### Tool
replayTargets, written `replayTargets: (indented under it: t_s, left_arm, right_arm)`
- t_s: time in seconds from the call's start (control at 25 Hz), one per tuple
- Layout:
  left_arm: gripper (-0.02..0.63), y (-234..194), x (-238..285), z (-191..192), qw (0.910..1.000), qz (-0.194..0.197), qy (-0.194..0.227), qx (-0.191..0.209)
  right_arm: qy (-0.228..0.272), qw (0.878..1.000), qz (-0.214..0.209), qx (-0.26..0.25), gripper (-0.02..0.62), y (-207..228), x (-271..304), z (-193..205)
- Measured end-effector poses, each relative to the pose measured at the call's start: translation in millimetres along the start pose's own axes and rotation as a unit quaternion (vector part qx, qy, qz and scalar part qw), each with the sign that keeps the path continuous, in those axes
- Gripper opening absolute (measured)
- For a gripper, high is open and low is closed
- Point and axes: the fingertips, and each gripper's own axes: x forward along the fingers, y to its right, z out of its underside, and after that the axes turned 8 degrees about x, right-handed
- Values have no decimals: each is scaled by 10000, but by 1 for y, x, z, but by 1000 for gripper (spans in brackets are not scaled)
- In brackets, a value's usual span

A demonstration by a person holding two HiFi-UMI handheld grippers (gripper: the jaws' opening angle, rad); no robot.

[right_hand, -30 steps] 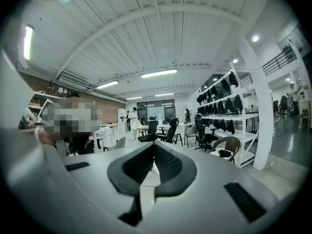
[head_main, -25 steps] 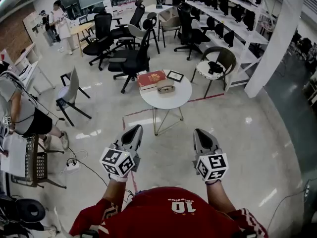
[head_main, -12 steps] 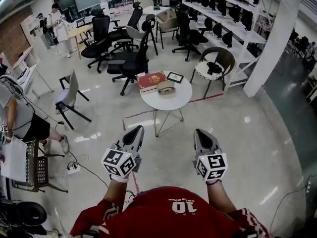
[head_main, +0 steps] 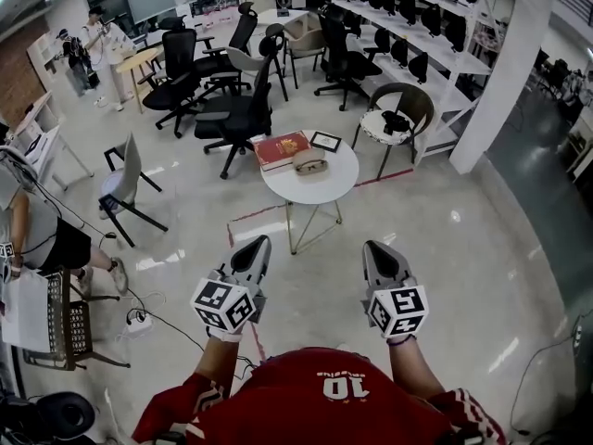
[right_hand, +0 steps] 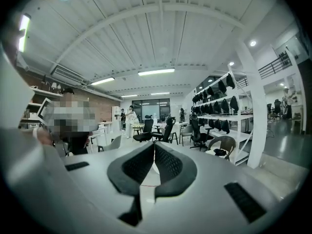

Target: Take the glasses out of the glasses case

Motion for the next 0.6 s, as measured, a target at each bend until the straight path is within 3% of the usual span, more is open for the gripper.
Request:
replayTargets:
  t_s: [0.6]
  left_arm:
    - [8, -25, 18, 15, 9998, 136, -35, -173]
  right_arm:
    - [-104, 9993, 69, 341, 18, 6, 24, 9]
